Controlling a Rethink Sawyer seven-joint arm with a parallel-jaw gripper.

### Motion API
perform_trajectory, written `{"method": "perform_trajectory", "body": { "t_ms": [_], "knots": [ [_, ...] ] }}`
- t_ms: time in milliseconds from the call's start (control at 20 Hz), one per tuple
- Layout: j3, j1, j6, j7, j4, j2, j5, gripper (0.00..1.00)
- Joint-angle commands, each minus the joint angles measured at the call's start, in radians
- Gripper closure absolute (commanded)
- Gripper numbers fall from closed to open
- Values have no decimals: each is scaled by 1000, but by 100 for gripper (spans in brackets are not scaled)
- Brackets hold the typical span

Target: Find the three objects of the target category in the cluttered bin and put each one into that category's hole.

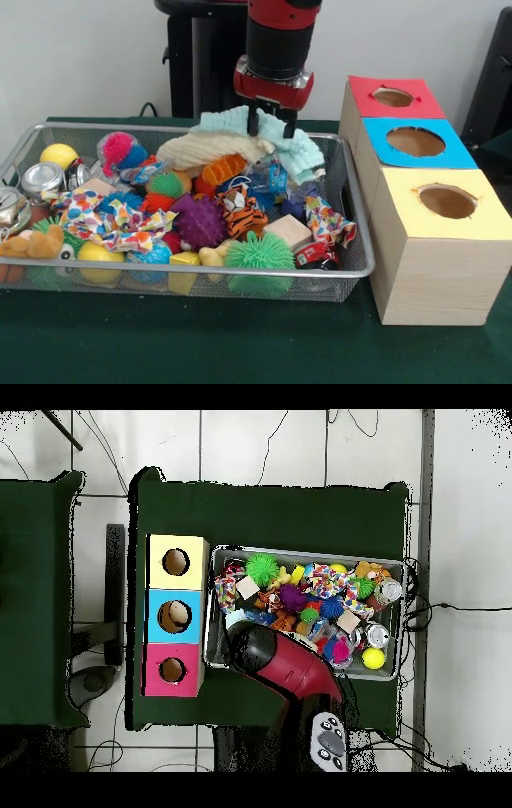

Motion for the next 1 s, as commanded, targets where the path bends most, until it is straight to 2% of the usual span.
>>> {"method": "perform_trajectory", "body": {
  "t_ms": [50,200,500,750,1000],
  "knots": [
    [168,-95,-202,232,121,-44,60,0],
    [155,-96,-175,216,93,-72,45,0],
    [155,-92,-106,125,-60,-52,-11,0],
    [183,-103,-80,122,-97,-23,1,0],
    [189,-93,-76,151,-78,-12,11,0]
  ]
}}
